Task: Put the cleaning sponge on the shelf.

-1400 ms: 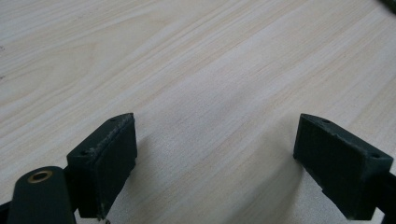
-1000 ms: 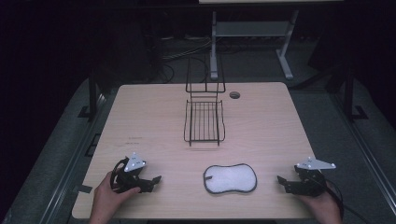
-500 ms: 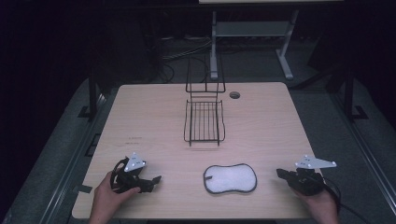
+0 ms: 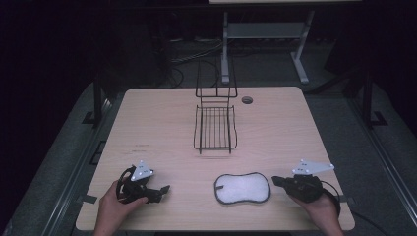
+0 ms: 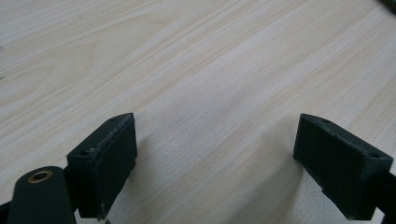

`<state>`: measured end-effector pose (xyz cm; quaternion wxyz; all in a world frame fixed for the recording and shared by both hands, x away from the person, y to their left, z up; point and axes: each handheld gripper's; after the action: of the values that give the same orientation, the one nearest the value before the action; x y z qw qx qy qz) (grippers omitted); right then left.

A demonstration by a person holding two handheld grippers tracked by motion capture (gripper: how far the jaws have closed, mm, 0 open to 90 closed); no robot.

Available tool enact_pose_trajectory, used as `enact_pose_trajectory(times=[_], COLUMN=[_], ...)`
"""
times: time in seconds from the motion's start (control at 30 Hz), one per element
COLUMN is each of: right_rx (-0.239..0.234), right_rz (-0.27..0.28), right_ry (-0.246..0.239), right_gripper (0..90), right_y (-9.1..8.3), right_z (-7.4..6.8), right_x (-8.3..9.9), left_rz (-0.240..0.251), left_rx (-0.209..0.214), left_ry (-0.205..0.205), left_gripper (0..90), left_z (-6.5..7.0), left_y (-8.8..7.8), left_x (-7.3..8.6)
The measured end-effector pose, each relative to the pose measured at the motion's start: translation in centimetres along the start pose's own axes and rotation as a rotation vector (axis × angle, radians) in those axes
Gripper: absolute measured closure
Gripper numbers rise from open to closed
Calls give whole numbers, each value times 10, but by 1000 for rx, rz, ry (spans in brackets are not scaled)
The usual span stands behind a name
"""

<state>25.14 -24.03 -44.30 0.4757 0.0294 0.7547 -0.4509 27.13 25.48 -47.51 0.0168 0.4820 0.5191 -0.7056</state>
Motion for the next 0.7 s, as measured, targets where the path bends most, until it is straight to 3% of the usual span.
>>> enact_pose_trajectory(times=[0.23, 0.6, 0.7], right_rx=[-68, -137, -151], right_rz=[5, -16, -16], right_ry=[-45, -126, -129], right_gripper=[899, 899, 899], right_y=[17, 48, 52], right_z=[-18, -42, -46], right_x=[-17, -40, -43], left_rz=[0, -5, -5], left_rx=[0, 1, 0], left_ry=[-1, 0, 3], left_gripper=[125, 125, 125], left_z=[0, 0, 0], left_y=[0, 0, 0], left_x=[0, 0, 0])
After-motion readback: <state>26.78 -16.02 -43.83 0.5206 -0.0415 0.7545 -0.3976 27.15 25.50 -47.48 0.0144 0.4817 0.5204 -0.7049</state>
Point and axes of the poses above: each handheld gripper's, and its own axes: y roughly forward along the jaws, x roughly out of its underside, z roughly to its right, and after that the axes turned 2 degrees about -z, right-handed
